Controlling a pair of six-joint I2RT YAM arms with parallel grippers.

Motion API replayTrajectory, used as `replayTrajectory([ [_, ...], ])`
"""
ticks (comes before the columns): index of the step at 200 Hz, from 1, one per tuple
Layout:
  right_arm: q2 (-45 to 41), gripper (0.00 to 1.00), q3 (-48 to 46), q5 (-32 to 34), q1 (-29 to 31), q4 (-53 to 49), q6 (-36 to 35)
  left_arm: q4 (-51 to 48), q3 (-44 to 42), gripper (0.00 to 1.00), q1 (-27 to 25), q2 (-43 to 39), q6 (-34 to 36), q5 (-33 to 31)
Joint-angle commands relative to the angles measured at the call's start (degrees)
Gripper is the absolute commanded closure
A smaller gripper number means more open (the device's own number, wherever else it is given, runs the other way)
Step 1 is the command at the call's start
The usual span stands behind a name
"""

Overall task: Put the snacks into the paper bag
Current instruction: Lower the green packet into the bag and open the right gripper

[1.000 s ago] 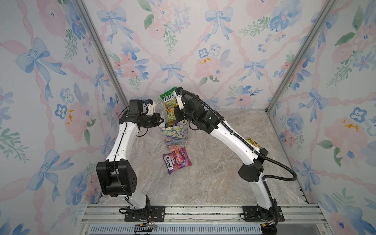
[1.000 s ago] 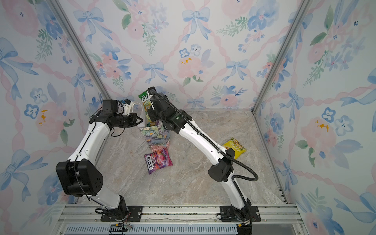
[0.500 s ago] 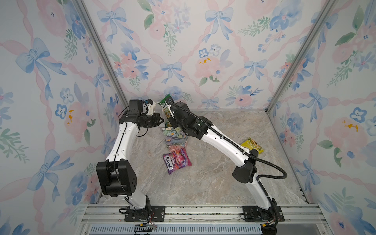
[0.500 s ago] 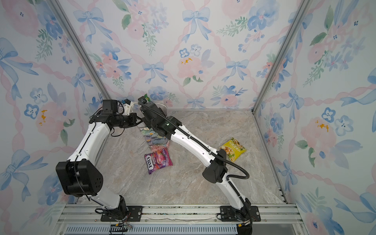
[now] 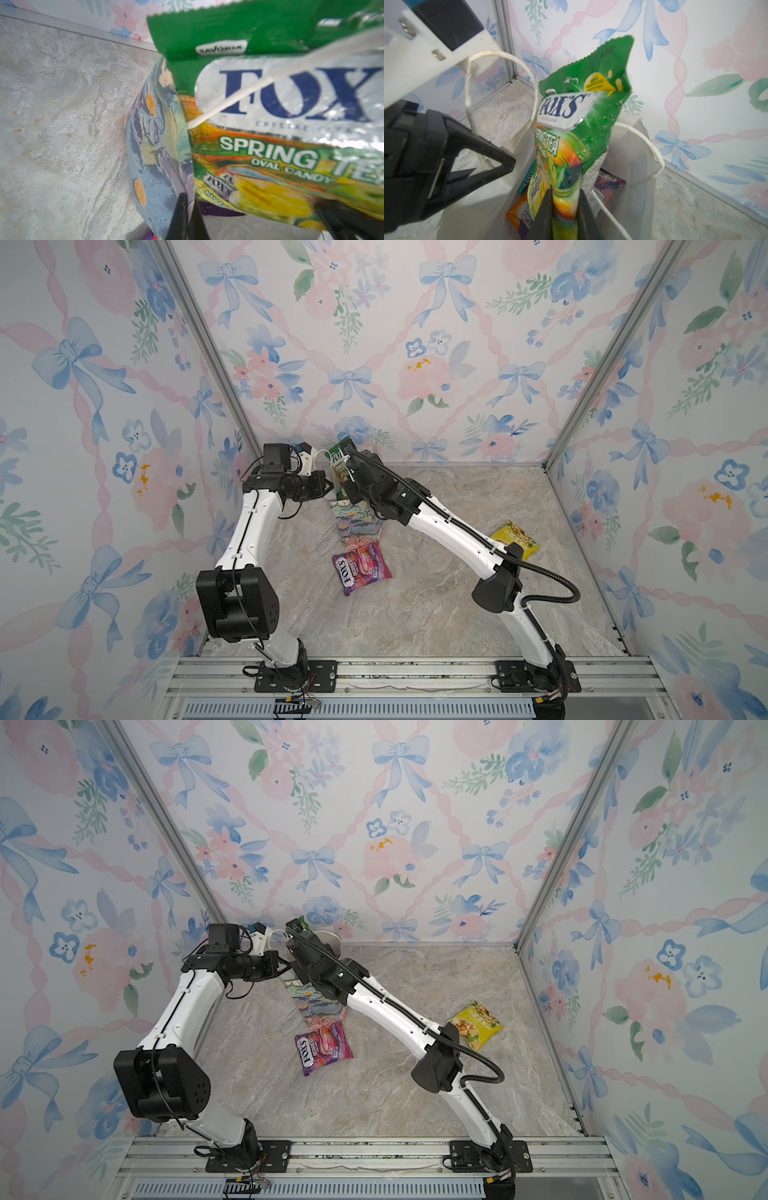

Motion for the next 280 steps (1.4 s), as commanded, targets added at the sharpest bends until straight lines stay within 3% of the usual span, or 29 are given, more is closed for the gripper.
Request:
replayTrajectory([
  [1,-4.73,1.0,-2.96,1.59,-0.98,3.0,1.1,0.19,-0.41,1.0,0.42,-0.8,0.29,1.62],
  [93,-12.91,1.0,-15.25,3.77,-1.96,8.84,1.65,0.19,-0.43,1.0,0.54,-0.71,0.23,1.65],
  [136,-13.14,1.0,-16.47,3.32,-2.09,8.1,2.75,0.21,-0.45,1.0,0.55,-0.76,0.21,1.71],
  [239,-8.47,1.0,-13.5,-8.36,-3.0,4.9,9.96,0.19,-0.48,1.0,0.52,-0.92,0.29,1.62],
  [262,-8.88,0.87,-12.51,-10.79,-3.91,4.14,11.74,0.19,-0.47,1.0,0.49,-0.84,0.32,1.61],
  [280,-10.47,0.56,-12.39,-12.69,-4.41,4.49,12.55,0.19,-0.44,1.0,0.61,-0.86,0.29,1.61],
])
